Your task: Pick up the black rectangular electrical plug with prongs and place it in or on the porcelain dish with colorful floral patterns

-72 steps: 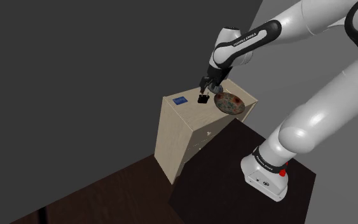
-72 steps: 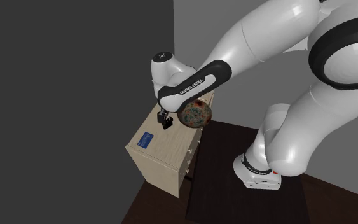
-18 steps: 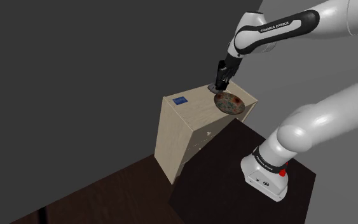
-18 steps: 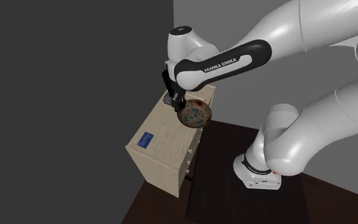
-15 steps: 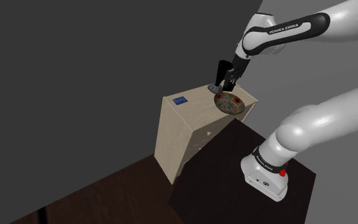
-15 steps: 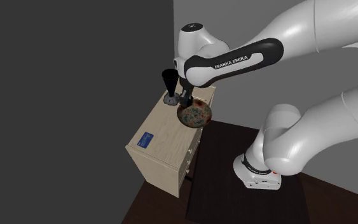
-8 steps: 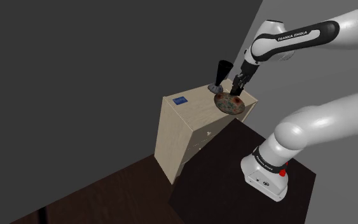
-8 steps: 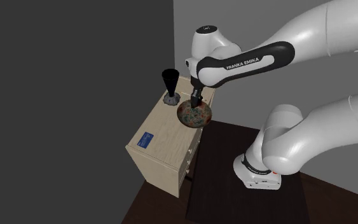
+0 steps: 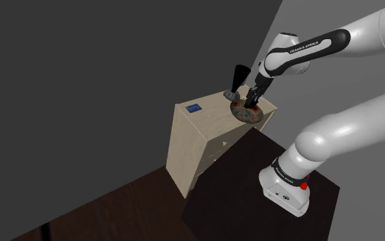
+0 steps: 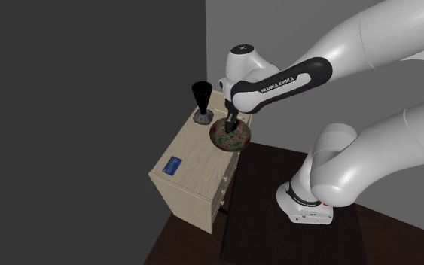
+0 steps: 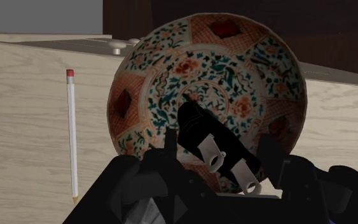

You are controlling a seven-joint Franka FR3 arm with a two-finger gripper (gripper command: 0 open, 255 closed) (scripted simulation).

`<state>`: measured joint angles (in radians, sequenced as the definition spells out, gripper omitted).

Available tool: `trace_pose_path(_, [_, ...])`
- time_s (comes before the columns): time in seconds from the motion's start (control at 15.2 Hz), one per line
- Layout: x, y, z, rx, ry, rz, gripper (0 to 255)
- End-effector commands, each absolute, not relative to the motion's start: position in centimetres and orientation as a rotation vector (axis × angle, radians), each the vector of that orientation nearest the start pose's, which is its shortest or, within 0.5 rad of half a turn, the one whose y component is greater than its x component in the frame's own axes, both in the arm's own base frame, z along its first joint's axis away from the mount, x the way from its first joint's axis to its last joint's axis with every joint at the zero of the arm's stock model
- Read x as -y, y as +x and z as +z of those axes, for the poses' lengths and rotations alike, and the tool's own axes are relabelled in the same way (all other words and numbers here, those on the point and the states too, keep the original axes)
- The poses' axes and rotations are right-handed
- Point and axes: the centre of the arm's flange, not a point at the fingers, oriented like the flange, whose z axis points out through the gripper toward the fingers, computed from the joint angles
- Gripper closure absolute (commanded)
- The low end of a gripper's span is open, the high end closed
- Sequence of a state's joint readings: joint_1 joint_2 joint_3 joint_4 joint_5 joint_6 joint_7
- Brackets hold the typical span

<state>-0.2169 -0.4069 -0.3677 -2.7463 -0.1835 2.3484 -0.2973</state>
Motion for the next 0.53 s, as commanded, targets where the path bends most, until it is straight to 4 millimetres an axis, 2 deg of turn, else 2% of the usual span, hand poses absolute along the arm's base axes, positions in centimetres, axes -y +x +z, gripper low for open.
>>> trace_pose_path(0.0, [19.87, 31.47, 32.27, -0.202, -3.121, -0.001, 255])
trace_pose_path(0.13, [19.87, 31.47, 31.51, -0.202, -3.121, -0.001, 255])
trace_pose_path(0.46, [19.87, 31.47, 31.51, -0.202, -3.121, -0.001, 255])
